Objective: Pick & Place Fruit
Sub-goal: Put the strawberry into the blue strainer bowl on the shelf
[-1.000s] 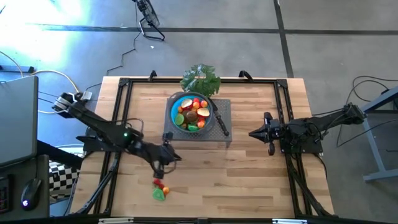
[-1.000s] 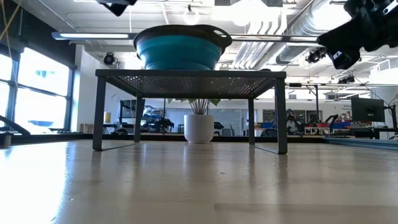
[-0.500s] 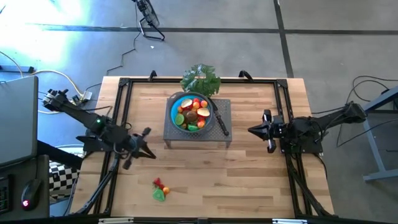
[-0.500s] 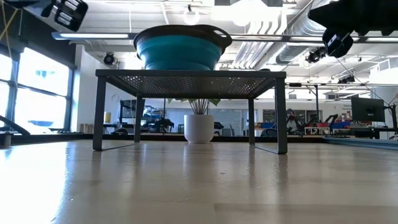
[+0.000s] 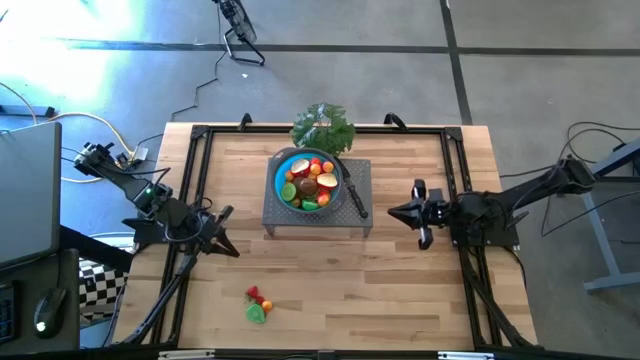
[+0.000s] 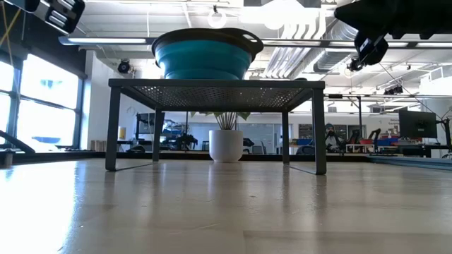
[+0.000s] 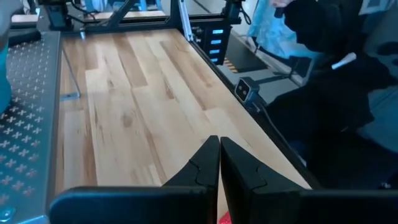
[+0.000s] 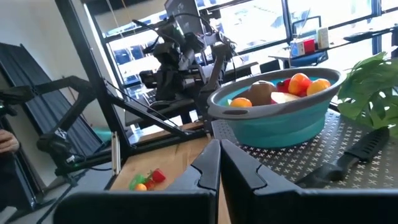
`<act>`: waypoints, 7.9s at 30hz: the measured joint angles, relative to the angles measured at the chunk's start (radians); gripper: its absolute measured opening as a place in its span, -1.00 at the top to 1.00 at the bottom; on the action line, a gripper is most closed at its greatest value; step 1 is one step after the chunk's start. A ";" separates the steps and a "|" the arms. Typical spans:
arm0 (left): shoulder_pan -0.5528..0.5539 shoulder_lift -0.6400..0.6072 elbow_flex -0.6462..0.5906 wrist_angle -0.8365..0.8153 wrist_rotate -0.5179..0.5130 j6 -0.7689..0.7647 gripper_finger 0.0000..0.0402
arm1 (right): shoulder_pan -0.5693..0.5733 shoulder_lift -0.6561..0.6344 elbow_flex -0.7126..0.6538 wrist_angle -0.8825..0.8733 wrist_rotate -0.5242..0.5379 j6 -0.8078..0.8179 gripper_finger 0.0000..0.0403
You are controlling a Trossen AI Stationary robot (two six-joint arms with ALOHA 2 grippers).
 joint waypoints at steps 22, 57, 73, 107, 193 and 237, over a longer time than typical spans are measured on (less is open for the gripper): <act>0.000 0.008 0.000 0.000 -0.007 -0.068 0.94 | 0.000 0.102 0.000 0.114 0.000 0.123 0.98; 0.000 0.008 0.000 -0.011 -0.008 -0.068 0.94 | 0.000 0.102 0.000 0.112 0.000 0.109 0.98; 0.000 0.008 0.000 -0.016 -0.008 -0.068 0.94 | 0.000 0.102 0.000 0.112 -0.004 0.096 0.98; 0.000 0.008 0.000 -0.014 -0.008 -0.068 0.94 | 0.000 0.102 0.000 0.112 -0.004 0.085 0.98; -0.471 0.613 0.144 -0.119 -0.496 -0.643 -0.38 | 0.000 0.102 0.000 0.102 -0.001 0.095 0.98; -0.471 1.056 0.144 0.066 -0.515 -1.010 -0.35 | 0.000 0.102 0.000 0.049 -0.027 0.096 0.98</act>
